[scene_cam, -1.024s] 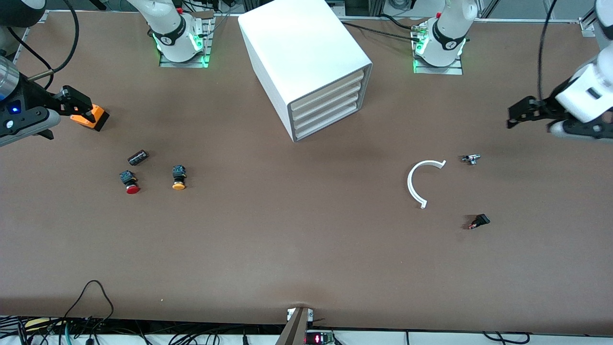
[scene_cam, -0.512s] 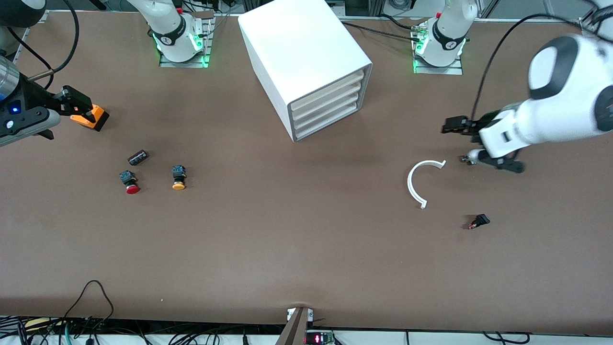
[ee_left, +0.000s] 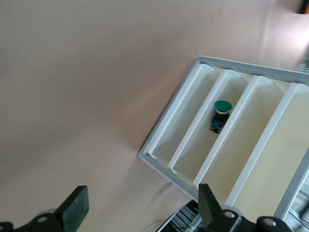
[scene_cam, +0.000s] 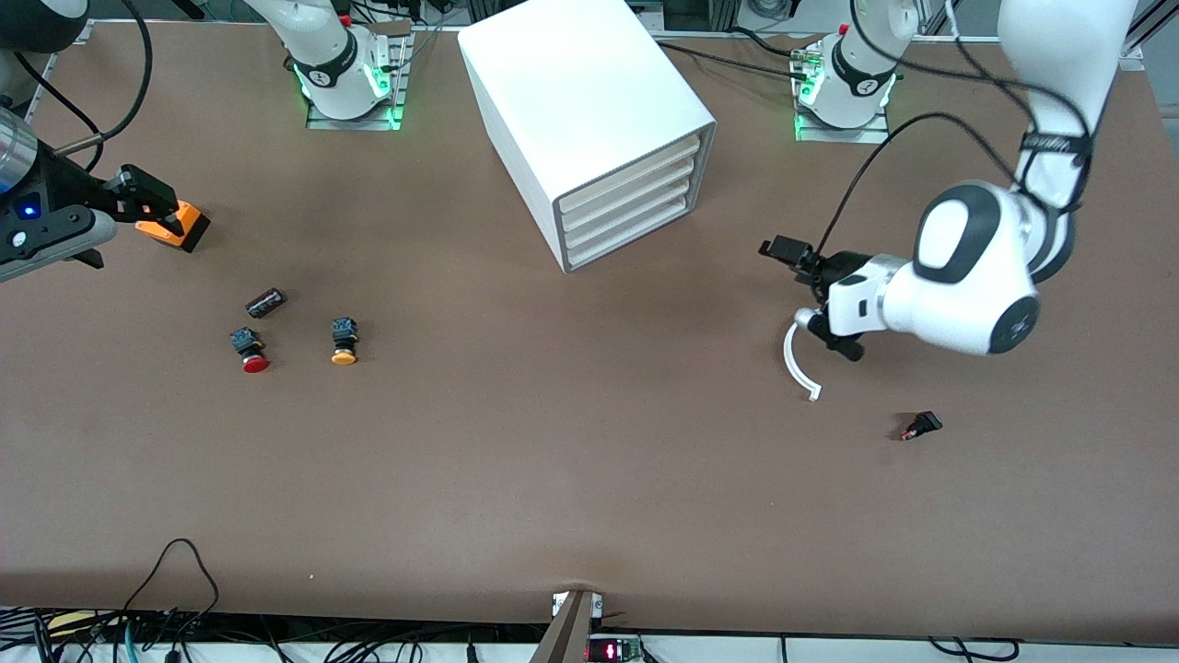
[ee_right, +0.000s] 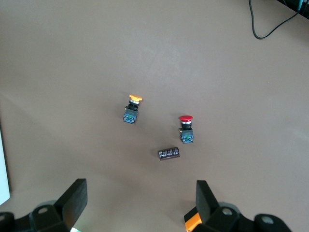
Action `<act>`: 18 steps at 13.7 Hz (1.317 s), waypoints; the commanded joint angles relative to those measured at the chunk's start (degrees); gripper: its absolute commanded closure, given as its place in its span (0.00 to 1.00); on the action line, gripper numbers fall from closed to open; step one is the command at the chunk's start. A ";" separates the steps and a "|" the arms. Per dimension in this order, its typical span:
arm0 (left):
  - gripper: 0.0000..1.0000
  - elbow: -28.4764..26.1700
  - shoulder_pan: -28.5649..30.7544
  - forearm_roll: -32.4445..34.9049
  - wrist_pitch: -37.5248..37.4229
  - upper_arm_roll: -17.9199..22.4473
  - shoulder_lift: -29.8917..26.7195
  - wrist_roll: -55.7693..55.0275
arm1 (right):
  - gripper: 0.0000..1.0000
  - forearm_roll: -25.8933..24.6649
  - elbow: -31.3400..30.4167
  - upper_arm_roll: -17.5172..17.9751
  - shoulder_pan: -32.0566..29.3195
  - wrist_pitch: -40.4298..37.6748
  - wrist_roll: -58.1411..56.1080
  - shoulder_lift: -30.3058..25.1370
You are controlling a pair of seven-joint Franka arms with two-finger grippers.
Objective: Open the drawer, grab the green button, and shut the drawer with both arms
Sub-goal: 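Reach the left gripper to the handle of a cabinet drawer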
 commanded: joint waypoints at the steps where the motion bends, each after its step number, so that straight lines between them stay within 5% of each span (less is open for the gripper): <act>1: 0.01 0.96 -0.29 -5.40 -1.18 -2.02 5.83 6.58 | 0.00 -0.41 0.18 0.85 -0.84 0.17 0.33 -0.03; 4: 0.11 0.96 -1.08 -11.38 -0.48 -3.52 12.60 11.94 | 0.00 -0.41 0.18 0.85 -0.84 0.17 0.33 -0.03; 8: 0.37 0.96 -4.95 -12.88 0.49 -3.52 16.39 21.52 | 0.00 -0.41 0.18 0.76 -0.93 0.17 0.33 -0.03; 18: 0.49 -1.58 -7.85 -23.33 0.14 -3.52 23.87 31.04 | 0.00 -0.58 0.18 0.76 -0.93 0.00 0.33 -0.12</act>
